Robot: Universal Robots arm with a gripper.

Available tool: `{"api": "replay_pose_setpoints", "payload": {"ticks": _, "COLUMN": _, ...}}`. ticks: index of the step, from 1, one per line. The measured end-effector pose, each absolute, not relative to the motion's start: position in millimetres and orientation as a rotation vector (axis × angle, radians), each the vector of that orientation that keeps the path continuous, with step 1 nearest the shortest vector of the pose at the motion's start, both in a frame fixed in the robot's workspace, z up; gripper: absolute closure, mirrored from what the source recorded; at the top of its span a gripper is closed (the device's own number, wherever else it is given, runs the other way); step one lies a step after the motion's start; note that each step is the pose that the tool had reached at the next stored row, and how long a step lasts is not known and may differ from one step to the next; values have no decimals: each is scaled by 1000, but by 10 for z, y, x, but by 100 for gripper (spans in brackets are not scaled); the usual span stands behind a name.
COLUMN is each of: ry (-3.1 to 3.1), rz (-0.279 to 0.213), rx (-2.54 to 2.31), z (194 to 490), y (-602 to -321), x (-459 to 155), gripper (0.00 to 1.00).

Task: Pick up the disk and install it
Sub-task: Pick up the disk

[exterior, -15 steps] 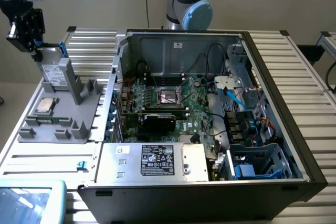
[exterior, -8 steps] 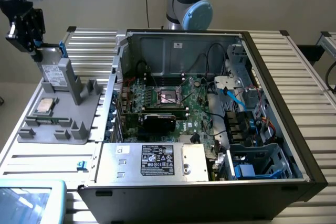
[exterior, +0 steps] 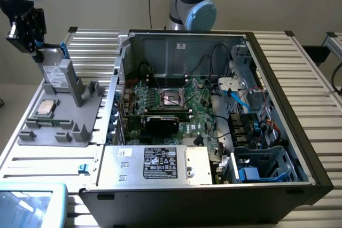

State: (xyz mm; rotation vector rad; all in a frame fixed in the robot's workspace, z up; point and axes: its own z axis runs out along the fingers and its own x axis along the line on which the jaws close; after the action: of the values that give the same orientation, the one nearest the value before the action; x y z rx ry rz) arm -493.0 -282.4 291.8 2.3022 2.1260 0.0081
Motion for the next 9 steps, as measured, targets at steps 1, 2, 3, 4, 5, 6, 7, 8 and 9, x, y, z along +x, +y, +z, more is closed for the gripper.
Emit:
{"api": "replay_pose_setpoints", "payload": {"ticks": 1, "ry": 2126, "rz": 8, "rx": 2302, "z": 2922, "y": -2824, "x": -4928, "gripper": 63}}
{"api": "replay_pose_setpoints", "payload": {"ticks": 2, "ry": 2126, "rz": 8, "rx": 2302, "z": 2926, "y": -2824, "x": -4928, "gripper": 63}}
{"api": "replay_pose_setpoints", "payload": {"ticks": 3, "ry": 2126, "rz": 8, "rx": 2302, "z": 2930, "y": -2824, "x": -4928, "gripper": 63}}
{"api": "replay_pose_setpoints", "payload": {"ticks": 4, "ry": 2126, "rz": 8, "rx": 2302, "z": 2937, "y": -2824, "x": -4927, "gripper": 63}}
{"api": "replay_pose_setpoints", "payload": {"ticks": 5, "ry": 2126, "rz": 8, "rx": 2302, "z": 2944, "y": -2824, "x": -4927, "gripper": 63}}
{"api": "replay_pose_setpoints", "payload": {"ticks": 6, "ry": 2126, "rz": 8, "rx": 2302, "z": 2952, "y": -2824, "x": -4927, "gripper": 63}}
{"api": "replay_pose_setpoints", "payload": {"ticks": 7, "ry": 2126, "rz": 8, "rx": 2302, "z": 2962, "y": -2824, "x": -4926, "gripper": 63}}
{"api": "replay_pose_setpoints", "payload": {"ticks": 8, "ry": 2126, "rz": 8, "rx": 2302, "z": 2973, "y": -2824, "x": -4926, "gripper": 63}}
{"api": "replay_pose_setpoints", "payload": {"ticks": 9, "ry": 2126, "rz": 8, "rx": 2302, "z": 2987, "y": -2824, "x": -4927, "gripper": 63}}
